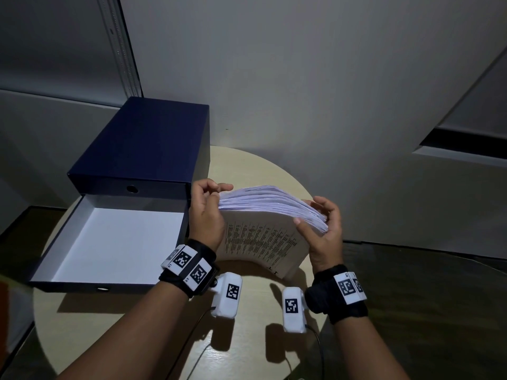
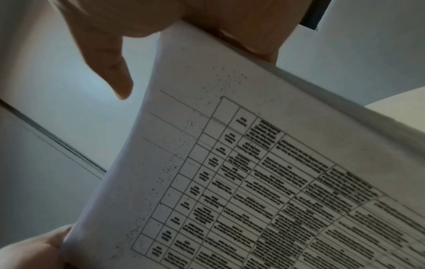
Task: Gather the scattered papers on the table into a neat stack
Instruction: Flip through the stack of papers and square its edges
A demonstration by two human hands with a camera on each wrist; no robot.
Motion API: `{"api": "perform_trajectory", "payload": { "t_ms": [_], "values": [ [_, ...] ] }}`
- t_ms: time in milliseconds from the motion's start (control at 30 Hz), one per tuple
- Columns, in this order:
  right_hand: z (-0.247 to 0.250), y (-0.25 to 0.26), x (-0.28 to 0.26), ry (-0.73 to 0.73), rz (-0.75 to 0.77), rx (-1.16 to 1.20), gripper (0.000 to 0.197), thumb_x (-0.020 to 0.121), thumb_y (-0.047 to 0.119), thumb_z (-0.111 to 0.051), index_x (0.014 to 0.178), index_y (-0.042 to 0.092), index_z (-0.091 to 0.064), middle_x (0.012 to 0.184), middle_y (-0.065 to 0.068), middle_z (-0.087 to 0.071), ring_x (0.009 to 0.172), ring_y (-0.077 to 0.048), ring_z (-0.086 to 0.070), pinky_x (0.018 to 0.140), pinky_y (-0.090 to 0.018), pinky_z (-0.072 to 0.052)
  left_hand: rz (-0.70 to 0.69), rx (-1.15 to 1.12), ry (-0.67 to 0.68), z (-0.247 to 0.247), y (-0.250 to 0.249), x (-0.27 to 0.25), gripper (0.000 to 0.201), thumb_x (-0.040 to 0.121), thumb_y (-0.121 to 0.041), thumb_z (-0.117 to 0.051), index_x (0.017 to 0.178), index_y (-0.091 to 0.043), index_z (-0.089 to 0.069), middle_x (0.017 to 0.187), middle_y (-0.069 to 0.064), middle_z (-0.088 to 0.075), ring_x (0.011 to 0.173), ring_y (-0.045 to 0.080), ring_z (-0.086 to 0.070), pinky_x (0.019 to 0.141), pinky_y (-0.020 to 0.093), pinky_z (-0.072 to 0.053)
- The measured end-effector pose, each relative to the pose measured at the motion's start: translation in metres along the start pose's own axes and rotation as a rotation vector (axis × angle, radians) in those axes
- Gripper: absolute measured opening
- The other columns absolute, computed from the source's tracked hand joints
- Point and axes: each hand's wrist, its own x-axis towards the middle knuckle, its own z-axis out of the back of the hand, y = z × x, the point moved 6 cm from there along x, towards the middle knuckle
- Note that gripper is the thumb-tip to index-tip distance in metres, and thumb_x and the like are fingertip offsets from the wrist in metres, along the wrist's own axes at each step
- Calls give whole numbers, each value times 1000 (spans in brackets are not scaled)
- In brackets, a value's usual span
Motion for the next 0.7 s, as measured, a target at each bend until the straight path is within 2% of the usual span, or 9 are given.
{"api": "perform_trajectory", "payload": {
  "t_ms": [100,200,300,367,433,467,567,633,700],
  "values": [
    [0,-6,-4,100,-1,-99,60,71,16,-77,123,30,-50,121,5,-58,118,-23,-56,92,-47,-55,-23,52,-26,1,-4,0,16,94,-19,-37,92,-26,-51,96,-3,-71,98,18,-62,96,55,-46],
    [2,-9,-6,18,-22,-269,36,87,7,-67,102,38,-56,105,8,-62,106,-21,-62,84,-46,-59,-125,135,6,2,-14,-1,27,96,-43,-40,101,-20,-54,103,-4,-65,100,14,-59,97,54,-44],
    [4,9,0,-21,97,-394,23,90,9,-65,96,30,-60,92,10,-65,92,-19,-66,79,-38,-59,-438,558,142,-2,-41,-10,56,80,-65,-53,122,-29,-51,130,-6,-54,121,13,-48,104,44,-38],
    [-1,32,9,19,233,-521,27,84,-2,-65,101,18,-66,87,11,-67,84,-14,-66,80,-21,-54,-650,912,284,-18,-59,-22,69,74,-69,-60,132,-34,-46,139,-10,-49,129,11,-42,106,42,-30],
    [-16,62,14,112,395,-630,38,74,-14,-61,100,11,-70,83,7,-69,77,-12,-64,73,-6,-45,-660,1022,449,-32,-64,-26,64,77,-59,-65,133,-32,-46,134,-10,-56,125,14,-49,105,43,-35],
    [-27,74,12,196,459,-661,42,69,-17,-59,99,10,-71,84,3,-71,76,-15,-65,72,-9,-47,-626,1021,516,-36,-61,-27,55,80,-49,-67,129,-31,-49,127,-8,-62,118,17,-56,100,42,-41],
    [-52,98,1,381,594,-736,44,67,-12,-58,101,13,-70,91,-2,-75,80,-24,-70,73,-33,-56,-469,915,631,-42,-48,-27,25,83,-19,-65,106,-25,-61,96,0,-73,91,26,-65,78,40,-52],
    [-49,105,-7,341,644,-721,39,74,-2,-65,109,15,-67,100,-2,-74,87,-24,-69,78,-41,-56,-380,753,579,-33,-42,-25,21,81,-6,-65,96,-20,-66,85,1,-72,81,22,-65,72,34,-53],
    [-23,102,-10,194,659,-747,47,81,17,-73,125,16,-59,126,-3,-65,112,-23,-61,98,-48,-48,-297,606,490,-18,-35,-23,24,79,1,-66,93,-17,-70,85,1,-73,80,18,-66,71,29,-52]
  ]
}}
